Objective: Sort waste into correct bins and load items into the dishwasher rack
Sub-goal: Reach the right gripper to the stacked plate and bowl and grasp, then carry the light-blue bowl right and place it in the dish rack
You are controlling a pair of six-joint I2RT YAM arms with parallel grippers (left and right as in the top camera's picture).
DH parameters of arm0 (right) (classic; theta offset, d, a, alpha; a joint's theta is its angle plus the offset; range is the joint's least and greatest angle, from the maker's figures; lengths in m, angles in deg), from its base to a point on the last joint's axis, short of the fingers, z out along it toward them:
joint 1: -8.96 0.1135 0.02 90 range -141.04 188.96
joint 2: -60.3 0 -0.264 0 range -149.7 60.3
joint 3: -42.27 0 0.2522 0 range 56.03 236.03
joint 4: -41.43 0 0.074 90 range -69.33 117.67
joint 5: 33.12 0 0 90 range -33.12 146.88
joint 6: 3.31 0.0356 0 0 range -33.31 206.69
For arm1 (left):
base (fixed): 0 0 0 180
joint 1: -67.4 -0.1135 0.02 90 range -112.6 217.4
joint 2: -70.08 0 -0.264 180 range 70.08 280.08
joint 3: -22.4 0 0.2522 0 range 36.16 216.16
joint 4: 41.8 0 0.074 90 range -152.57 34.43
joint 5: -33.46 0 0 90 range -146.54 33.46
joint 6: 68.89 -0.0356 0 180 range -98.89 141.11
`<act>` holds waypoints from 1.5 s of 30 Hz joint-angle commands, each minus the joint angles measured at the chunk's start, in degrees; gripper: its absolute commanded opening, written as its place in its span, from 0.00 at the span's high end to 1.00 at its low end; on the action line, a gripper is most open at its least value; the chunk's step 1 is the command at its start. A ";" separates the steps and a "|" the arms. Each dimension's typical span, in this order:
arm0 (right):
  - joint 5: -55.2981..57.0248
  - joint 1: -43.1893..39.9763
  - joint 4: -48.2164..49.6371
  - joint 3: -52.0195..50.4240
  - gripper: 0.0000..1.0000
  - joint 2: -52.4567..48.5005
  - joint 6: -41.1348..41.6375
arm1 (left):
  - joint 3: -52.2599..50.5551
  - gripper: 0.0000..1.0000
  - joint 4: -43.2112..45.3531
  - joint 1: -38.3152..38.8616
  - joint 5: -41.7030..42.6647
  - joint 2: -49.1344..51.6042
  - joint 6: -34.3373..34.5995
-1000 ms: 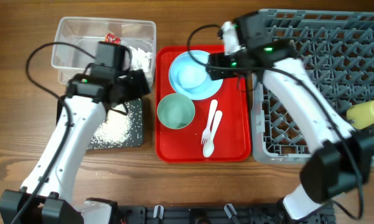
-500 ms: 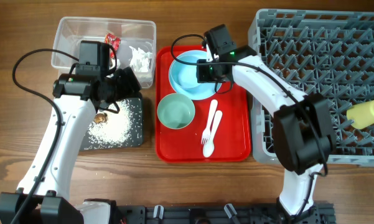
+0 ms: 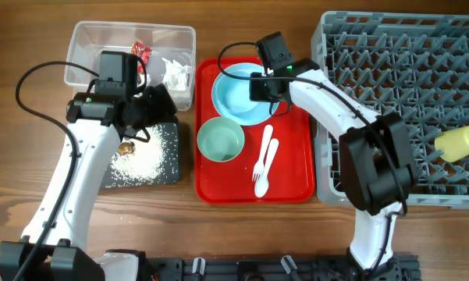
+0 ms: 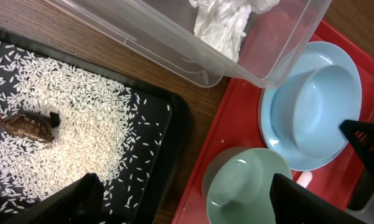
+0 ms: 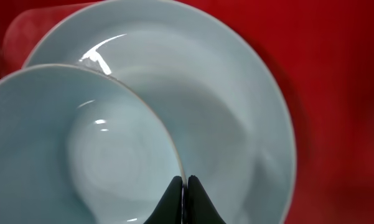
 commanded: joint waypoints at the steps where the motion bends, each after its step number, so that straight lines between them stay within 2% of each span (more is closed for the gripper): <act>1: 2.97 -2.89 -0.50 0.79 0.96 5.31 -5.31 | 0.46 0.13 -0.20 -0.22 0.50 -1.11 0.79; 8: 17.40 -7.56 0.09 0.79 0.96 19.98 -14.60 | 0.46 0.13 -0.17 -0.22 0.50 -1.11 0.79; 13: 24.65 -13.22 5.11 0.79 0.96 29.18 -27.54 | 0.46 0.13 -0.04 -0.22 0.50 -1.11 0.79; 18: 31.47 -19.52 10.51 0.79 0.96 31.50 -40.09 | 0.46 0.13 0.02 -0.22 0.50 -1.11 0.79; 23: 38.42 -26.32 16.35 0.76 0.96 29.81 -54.97 | 0.46 0.13 0.02 -0.22 0.50 -1.11 0.79; 31: 46.03 -34.77 27.58 0.76 0.96 22.38 -69.57 | 0.46 0.13 0.02 -0.22 0.48 -1.11 0.76; 37: 61.13 -38.95 44.09 0.76 0.96 11.56 -77.90 | 0.46 0.14 -0.02 -0.22 0.48 -1.11 0.79; 42: 65.29 -40.74 53.33 0.76 0.96 5.29 -83.34 | 0.46 0.14 0.00 -0.22 0.50 -1.11 0.79; 45: 65.22 -41.05 53.90 0.76 0.96 2.49 -83.76 | 0.46 0.14 0.02 -0.22 0.50 -1.11 0.79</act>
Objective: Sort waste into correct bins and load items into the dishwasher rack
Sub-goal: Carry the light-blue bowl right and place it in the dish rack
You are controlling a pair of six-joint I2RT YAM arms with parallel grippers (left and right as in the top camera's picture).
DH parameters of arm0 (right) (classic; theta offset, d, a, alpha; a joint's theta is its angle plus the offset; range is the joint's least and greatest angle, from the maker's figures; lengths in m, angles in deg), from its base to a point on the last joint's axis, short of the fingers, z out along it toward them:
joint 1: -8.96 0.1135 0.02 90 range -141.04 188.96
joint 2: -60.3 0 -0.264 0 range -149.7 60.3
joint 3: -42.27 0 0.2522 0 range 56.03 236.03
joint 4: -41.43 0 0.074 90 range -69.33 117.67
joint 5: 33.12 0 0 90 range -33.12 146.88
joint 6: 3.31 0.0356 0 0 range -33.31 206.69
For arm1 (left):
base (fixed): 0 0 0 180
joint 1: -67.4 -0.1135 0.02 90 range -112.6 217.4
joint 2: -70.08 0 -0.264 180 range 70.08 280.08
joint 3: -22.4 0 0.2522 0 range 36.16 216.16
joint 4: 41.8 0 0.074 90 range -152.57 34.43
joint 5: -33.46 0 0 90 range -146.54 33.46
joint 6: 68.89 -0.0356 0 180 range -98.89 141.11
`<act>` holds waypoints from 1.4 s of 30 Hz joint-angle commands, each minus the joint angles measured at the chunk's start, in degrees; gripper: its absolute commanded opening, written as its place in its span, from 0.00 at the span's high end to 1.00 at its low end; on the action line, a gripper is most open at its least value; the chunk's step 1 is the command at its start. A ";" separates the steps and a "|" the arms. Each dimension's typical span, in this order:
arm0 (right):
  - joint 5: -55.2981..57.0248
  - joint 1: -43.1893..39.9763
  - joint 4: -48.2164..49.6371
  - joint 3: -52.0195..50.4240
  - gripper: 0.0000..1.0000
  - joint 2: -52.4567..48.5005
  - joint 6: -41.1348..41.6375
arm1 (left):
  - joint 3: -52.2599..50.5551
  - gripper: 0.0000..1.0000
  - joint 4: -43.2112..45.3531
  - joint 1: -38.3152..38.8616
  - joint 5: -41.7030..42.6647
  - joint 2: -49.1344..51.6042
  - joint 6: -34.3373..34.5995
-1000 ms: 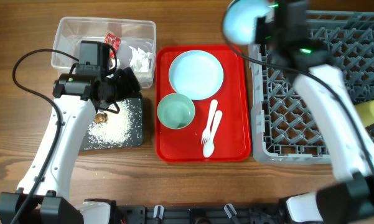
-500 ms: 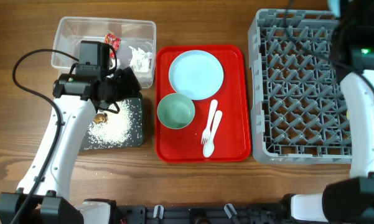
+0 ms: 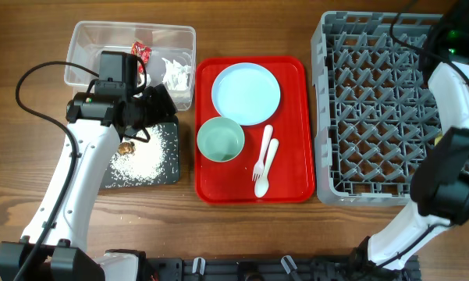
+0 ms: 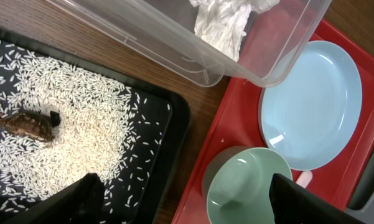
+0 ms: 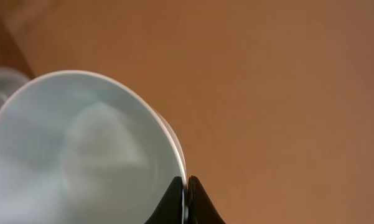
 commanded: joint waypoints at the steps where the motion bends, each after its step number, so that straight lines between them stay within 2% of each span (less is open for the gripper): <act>1: 4.09 -0.33 0.81 0.44 0.96 -3.93 -3.23 | 0.44 0.14 0.20 -0.22 0.46 -1.05 0.76; 6: 3.65 0.55 -1.97 0.42 0.96 -7.72 0.98 | 0.44 0.14 0.22 -0.22 0.48 -1.05 0.76; 13: 2.80 2.91 -9.14 -0.42 0.96 -9.53 11.41 | 0.44 0.14 0.68 -0.22 0.48 -1.05 0.79; 24: 2.95 7.56 -19.23 -0.48 0.95 -9.49 19.06 | 0.44 0.15 0.61 -0.22 0.48 -1.05 0.79; 25: 3.08 7.87 -19.21 -0.48 0.89 -9.31 19.08 | 0.44 0.14 0.61 -0.22 0.48 -1.05 0.79; 28: 1.92 9.14 -19.12 -0.48 0.60 -7.65 19.15 | 0.44 0.14 0.61 -0.22 0.46 -1.05 0.76; 32: -1.68 10.60 -19.69 -0.48 0.48 -3.43 20.72 | 0.44 0.14 0.63 -0.22 0.48 -1.05 0.76; 37: -13.16 12.57 -29.09 -0.48 0.41 3.80 26.82 | 0.44 0.14 0.61 -0.22 0.46 -1.05 0.74; 39: -22.60 13.18 -35.17 -0.48 0.34 7.26 31.87 | 0.44 0.13 0.61 -0.22 0.44 -1.05 0.72; 42: -39.10 14.19 -42.82 -0.48 0.31 12.07 36.11 | 0.44 0.07 0.59 -0.22 0.44 -1.05 0.72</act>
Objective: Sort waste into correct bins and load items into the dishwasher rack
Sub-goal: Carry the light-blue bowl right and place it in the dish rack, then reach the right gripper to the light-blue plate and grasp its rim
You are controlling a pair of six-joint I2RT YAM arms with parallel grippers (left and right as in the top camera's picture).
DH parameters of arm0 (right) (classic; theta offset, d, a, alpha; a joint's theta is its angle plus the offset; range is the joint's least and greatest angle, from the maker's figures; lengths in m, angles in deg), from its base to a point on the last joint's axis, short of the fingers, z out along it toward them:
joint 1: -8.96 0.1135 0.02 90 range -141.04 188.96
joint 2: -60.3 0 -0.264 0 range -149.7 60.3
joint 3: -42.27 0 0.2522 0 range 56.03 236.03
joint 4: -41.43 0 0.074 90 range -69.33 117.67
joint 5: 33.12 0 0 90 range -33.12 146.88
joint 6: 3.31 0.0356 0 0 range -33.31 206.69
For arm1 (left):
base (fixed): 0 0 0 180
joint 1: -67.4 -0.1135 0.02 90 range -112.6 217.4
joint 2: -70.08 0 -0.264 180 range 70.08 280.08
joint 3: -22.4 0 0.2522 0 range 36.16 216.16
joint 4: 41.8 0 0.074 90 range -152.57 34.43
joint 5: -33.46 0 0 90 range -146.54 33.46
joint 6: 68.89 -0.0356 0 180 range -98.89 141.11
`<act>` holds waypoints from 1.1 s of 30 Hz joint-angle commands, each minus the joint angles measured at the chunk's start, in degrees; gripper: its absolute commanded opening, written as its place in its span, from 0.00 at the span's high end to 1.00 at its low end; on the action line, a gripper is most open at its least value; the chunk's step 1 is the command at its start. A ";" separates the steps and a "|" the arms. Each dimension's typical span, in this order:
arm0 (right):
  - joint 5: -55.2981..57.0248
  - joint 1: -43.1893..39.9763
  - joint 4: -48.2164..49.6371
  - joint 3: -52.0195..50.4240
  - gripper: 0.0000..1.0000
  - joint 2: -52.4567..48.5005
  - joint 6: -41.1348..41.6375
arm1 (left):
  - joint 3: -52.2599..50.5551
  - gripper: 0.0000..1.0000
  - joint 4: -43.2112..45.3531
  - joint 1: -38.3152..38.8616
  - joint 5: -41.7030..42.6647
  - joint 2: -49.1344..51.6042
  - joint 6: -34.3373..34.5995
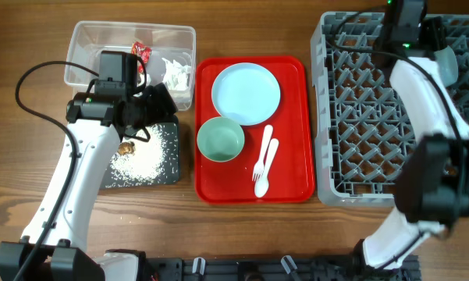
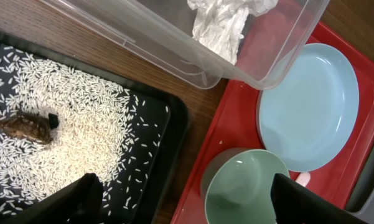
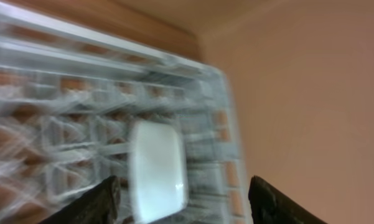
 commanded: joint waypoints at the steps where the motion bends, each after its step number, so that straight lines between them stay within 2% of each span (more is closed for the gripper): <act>1: -28.04 1.57 -6.69 0.15 0.31 8.04 9.57 | 0.44 0.06 0.09 -0.22 0.44 -1.05 0.55; 6: -57.64 5.42 -11.98 0.15 0.36 13.46 18.21 | 0.44 0.03 -2.40 -0.22 -0.68 -1.05 0.37; 9: -63.08 8.68 -13.29 0.15 0.36 13.27 22.80 | 0.37 0.02 -4.55 -0.22 -1.79 -1.05 0.37; 14: -59.08 15.43 -16.24 0.13 0.36 9.68 25.42 | 0.13 0.00 -6.14 -0.22 -2.38 -1.05 0.37; 16: -54.40 17.20 -17.05 0.13 0.36 7.65 29.59 | 0.11 0.01 -6.12 -0.22 -2.38 -1.05 0.37; 17: -50.64 18.62 -17.62 0.13 0.36 5.33 34.23 | 0.11 0.00 -6.10 -0.22 -2.38 -1.05 0.37; 20: -50.12 20.48 -17.64 0.13 0.36 1.09 36.28 | 0.11 0.00 -6.10 -0.22 -2.38 -1.05 0.37; 26: -45.40 21.68 -18.93 0.13 0.42 -7.39 46.36 | 0.11 0.00 -6.12 -0.22 -2.36 -1.05 0.37; 33: -45.62 21.68 -18.75 0.13 0.57 -13.27 49.03 | 0.11 0.00 -6.10 -0.22 -2.36 -1.05 0.37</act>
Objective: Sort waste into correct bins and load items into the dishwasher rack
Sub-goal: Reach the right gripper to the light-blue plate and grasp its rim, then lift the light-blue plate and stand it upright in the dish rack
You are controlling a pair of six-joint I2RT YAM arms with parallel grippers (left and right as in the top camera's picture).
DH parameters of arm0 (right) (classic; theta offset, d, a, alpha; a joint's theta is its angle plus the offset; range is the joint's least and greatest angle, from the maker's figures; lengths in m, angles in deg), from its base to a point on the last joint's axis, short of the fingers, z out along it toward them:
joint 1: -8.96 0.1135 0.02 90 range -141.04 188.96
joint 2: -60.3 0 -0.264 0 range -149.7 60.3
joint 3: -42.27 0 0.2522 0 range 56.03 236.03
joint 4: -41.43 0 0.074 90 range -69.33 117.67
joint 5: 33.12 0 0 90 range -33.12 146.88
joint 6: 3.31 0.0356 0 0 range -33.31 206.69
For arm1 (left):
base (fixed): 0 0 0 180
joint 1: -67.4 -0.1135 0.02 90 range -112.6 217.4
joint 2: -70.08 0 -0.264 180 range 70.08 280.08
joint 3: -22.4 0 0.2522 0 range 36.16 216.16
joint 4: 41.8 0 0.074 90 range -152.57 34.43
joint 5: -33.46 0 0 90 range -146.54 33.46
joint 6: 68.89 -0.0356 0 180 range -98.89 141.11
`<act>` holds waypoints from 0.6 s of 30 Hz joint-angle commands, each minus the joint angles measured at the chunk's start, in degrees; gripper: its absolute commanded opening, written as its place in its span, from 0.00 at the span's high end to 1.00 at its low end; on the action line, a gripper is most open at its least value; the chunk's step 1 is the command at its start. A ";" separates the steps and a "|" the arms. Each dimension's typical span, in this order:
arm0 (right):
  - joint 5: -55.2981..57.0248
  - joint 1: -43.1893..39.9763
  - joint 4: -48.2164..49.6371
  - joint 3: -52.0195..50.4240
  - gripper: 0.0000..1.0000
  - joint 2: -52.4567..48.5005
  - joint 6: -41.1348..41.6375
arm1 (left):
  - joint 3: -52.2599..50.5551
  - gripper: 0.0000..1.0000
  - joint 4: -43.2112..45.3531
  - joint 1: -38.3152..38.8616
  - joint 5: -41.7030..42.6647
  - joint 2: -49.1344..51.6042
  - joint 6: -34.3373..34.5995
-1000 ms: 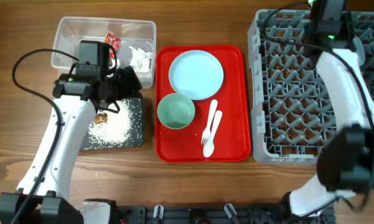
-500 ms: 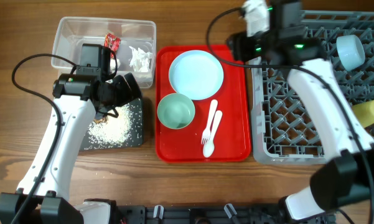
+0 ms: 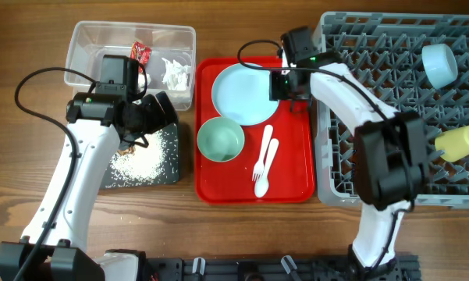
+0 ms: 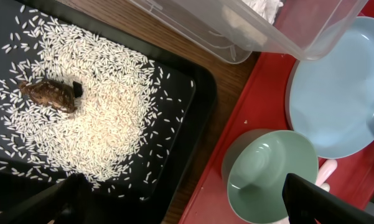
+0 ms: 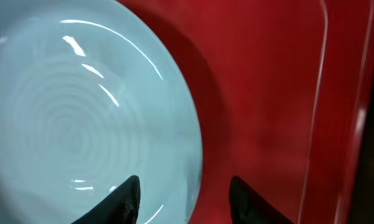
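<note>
On the red tray (image 3: 293, 168) lie a light blue plate (image 3: 244, 95), a green bowl (image 3: 221, 140) and a white fork and spoon (image 3: 263, 161). My right gripper (image 3: 281, 84) is open over the plate's right rim (image 5: 193, 149), nothing between its fingers. A light blue bowl (image 3: 438, 65) and a yellow cup (image 3: 460, 143) sit in the grey dishwasher rack (image 3: 374, 47). My left gripper (image 4: 180, 205) is open above the black tray of rice (image 4: 93, 106) and the green bowl (image 4: 272, 167). A brown food scrap (image 4: 50, 96) lies on the rice.
A clear plastic bin (image 3: 133, 47) at the back left holds crumpled white paper (image 3: 174, 72) and a red wrapper (image 3: 141, 52). The black tray (image 3: 144, 160) sits in front of it on the wooden table (image 3: 242, 226).
My right gripper has moved from the rack's back right to the blue plate on the red tray, still open. The left gripper shifted slightly over the black tray.
My right gripper was shut on the light blue bowl's rim over the plate on the red tray. Then it held the bowl away from the tray. Then it was open at the rack with the bowl left there, and now it is open at the plate.
</note>
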 commanded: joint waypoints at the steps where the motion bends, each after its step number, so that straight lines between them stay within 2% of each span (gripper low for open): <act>1: 1.42 0.13 0.11 0.15 0.57 -2.60 3.85 | 0.11 0.00 -0.02 -0.22 -1.01 -1.05 0.15; 3: 1.42 0.13 0.28 0.15 0.62 -3.26 3.93 | 0.11 0.00 -0.02 -0.22 -1.01 -1.05 0.15; 10: 1.38 0.13 -0.04 -0.11 0.67 -5.57 7.02 | 0.11 0.00 -0.02 -0.22 -1.01 -1.05 0.15; 15: 1.38 0.11 0.79 0.07 0.90 -5.60 7.04 | 0.11 0.00 -0.02 -0.22 -1.01 -1.05 0.15; 18: 1.40 -0.39 1.01 1.05 0.96 -4.94 6.99 | 0.11 0.00 -0.02 -0.22 -1.01 -1.05 0.15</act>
